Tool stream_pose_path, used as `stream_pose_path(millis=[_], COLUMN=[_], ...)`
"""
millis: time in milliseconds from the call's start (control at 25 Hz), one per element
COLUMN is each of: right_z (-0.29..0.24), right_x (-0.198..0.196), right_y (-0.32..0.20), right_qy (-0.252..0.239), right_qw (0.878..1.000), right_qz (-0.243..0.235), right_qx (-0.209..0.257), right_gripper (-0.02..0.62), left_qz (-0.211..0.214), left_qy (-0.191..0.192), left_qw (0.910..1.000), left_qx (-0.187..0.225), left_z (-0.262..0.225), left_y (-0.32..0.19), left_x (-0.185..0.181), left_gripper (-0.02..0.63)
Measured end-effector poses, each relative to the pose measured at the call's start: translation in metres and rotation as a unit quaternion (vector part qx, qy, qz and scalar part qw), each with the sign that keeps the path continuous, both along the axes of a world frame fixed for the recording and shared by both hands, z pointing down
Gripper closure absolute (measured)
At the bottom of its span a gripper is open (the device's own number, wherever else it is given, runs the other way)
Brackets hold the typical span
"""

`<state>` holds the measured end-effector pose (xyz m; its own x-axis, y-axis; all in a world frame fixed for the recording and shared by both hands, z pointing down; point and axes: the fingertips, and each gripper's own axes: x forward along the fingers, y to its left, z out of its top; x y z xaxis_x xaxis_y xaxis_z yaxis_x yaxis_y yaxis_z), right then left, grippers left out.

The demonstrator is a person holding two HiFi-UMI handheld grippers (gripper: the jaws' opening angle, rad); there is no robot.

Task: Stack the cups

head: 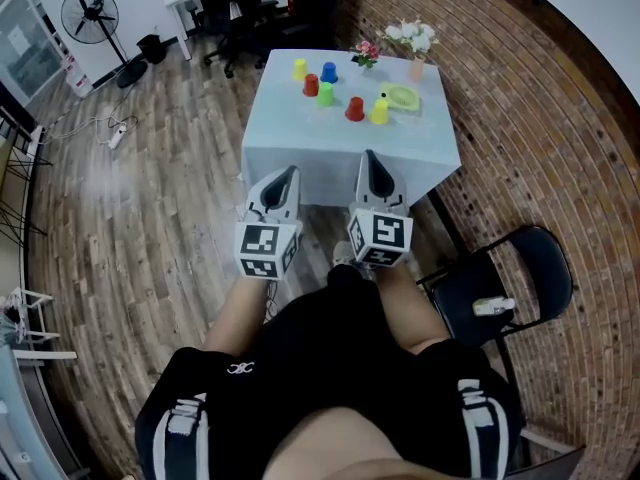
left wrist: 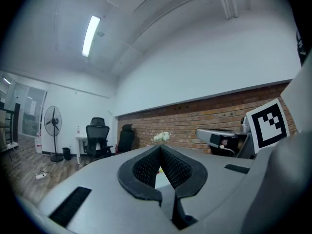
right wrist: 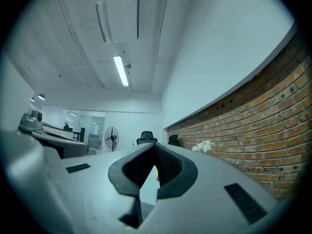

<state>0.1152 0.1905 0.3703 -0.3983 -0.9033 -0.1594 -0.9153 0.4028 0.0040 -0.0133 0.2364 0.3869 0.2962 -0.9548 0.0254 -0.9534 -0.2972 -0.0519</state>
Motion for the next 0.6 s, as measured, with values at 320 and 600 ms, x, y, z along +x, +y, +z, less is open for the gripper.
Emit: stream_pose_path(millis=[320, 600], right_z=[0.006, 0.001], right_x=[0.007, 0.012], right_y=[-0.137, -0.256], right_qy=[-0.015, -0.016], right_qw=[0.999, 0.999], right_qz=[-0.006, -0.019], right_qx=[-0.028, -0.038], right_gripper=[0.595, 0.595], left_qz=[-0.008, -0.015], left_qy=[0.003, 0.002], left_qw=[0.9998, 0.9997], left_qx=[-0.02, -0.02], left_z=[0.0, -0.01], left_y=[-0.137, -0.254], left_x=[0.008, 0.018], left_gripper=[0.604, 0.604])
